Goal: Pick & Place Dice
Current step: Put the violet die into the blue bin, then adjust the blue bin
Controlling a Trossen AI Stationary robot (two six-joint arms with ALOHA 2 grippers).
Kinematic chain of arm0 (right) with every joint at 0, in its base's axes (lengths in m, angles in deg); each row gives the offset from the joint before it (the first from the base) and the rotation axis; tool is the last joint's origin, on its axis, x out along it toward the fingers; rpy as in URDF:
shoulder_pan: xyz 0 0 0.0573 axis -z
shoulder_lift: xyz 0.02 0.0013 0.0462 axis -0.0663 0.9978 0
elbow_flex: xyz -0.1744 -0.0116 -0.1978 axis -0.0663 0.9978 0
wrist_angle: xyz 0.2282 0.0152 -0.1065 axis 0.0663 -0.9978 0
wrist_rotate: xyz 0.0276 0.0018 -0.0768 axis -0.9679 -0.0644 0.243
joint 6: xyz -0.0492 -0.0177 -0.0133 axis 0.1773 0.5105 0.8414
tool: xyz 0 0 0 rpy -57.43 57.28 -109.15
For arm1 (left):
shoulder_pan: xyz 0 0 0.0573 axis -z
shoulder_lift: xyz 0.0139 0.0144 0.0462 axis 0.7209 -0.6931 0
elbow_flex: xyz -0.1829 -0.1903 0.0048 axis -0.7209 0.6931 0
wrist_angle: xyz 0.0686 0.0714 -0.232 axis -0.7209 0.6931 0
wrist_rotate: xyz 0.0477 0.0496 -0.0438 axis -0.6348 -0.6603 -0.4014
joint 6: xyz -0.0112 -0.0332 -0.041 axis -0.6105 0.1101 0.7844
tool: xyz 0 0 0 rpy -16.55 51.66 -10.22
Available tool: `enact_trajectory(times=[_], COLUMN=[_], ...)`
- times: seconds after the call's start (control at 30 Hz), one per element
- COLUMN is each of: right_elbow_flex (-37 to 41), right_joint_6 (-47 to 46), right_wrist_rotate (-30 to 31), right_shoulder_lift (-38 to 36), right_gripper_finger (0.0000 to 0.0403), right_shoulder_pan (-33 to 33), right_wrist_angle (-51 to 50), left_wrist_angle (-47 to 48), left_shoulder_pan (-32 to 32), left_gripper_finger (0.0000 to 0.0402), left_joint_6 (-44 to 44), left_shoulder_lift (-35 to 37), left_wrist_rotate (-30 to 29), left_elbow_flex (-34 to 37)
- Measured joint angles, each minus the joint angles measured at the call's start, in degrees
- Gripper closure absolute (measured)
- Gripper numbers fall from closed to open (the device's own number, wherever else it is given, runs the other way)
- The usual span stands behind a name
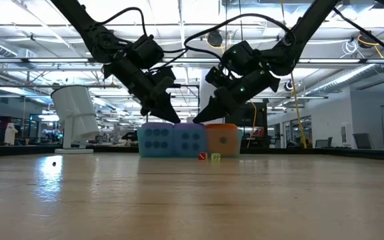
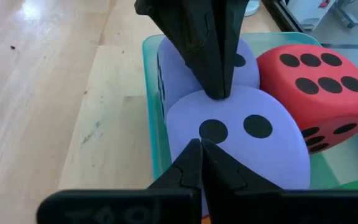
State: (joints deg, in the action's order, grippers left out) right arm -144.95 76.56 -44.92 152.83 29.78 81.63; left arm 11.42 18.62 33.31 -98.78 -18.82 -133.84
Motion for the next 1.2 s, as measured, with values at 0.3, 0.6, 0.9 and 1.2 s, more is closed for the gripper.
enact_trajectory(times=[0.3, 0.6, 0.9, 1.2], right_elbow_flex=[0.3, 0.2, 0.2, 4.4], right_joint_6=[0.5, -0.1, -5.9, -8.3], right_wrist_rotate=[0.2, 1.8, 4.8, 8.5], right_shoulder_lift=[-4.1, -7.0, -13.1, -13.2], right_gripper_finger=[0.0403, 0.0393, 0.0402, 0.0402], right_shoulder_pan=[-1.5, -3.4, 5.8, 10.9], right_wrist_angle=[1.9, 1.9, -10.7, -14.7], left_wrist_angle=[-0.1, 2.4, 5.4, 8.5], left_shoulder_pan=[0.0, -0.1, -6.7, -9.7], left_gripper_finger=[0.0385, 0.0385, 0.0395, 0.0399], left_joint_6=[-1.2, -4.1, -0.5, 5.4], left_shoulder_lift=[4.6, 9.4, 10.5, 10.4], left_wrist_rotate=[-0.3, -5.5, -1.5, -12.0], left_elbow_flex=[0.3, 0.2, 0.1, 4.7])
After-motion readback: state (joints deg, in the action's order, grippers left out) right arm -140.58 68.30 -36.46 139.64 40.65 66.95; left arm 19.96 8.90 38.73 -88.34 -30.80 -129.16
